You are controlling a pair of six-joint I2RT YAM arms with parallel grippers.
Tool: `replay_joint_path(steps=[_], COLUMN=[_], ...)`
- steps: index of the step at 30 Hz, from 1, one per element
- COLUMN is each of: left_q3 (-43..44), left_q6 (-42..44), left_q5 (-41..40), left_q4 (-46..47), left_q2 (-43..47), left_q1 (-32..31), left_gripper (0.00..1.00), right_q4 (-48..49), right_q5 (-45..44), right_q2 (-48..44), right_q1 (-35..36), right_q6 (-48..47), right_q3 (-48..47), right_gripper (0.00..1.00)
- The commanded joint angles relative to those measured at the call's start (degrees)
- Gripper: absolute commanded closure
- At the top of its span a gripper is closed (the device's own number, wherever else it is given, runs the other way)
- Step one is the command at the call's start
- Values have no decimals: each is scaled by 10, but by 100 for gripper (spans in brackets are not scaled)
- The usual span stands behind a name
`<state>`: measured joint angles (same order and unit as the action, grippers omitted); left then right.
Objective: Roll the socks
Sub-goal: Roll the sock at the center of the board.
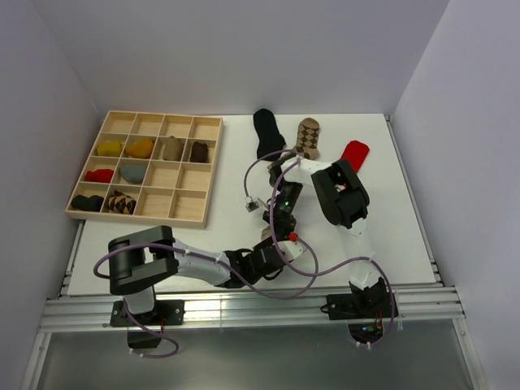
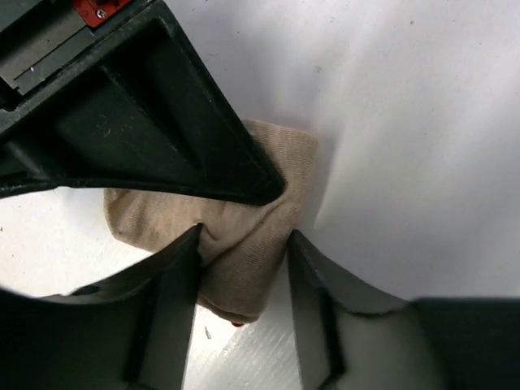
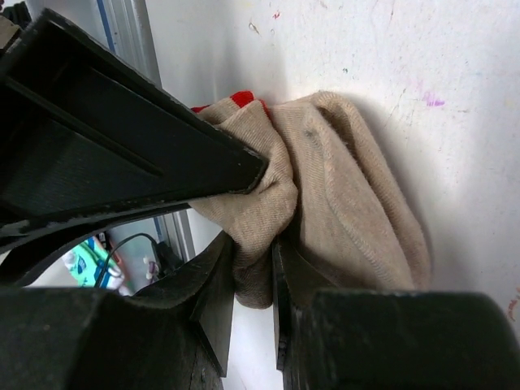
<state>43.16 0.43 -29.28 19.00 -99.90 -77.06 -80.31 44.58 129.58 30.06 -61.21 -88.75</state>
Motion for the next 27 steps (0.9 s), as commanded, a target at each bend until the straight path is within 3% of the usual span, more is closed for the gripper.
replay_joint_path(steps=[1,3,5,8,14,19,27], left_q3=[17,22,39,72,111,132,143], left_q6=[10,7,5,1,-81,-103,-144], left_q5=[42,52,79,118,226,324,450], left_q4=[2,-9,-39,-91,-156,-188,-205], left_q2=[-7,-13,-22,-38,-45,-46,-50], left_q1=[7,11,17,26,81,118,180], left_gripper=[52,74,89,98,100,100,100], right_q4=[17,14,18,52,240,404,488], right_q5=[-31,-28,-28,-28,-35,-75,-86], right_q2=[5,1,-3,-23,-162,-290,-379], right_q1=[0,0,0,-2,-35,-98,-197], right_q6=[-12,-19,-20,3,126,268,320], right_q3=[12,12,16,27,98,168,234], right_gripper=[78,78,74,67,44,38,37])
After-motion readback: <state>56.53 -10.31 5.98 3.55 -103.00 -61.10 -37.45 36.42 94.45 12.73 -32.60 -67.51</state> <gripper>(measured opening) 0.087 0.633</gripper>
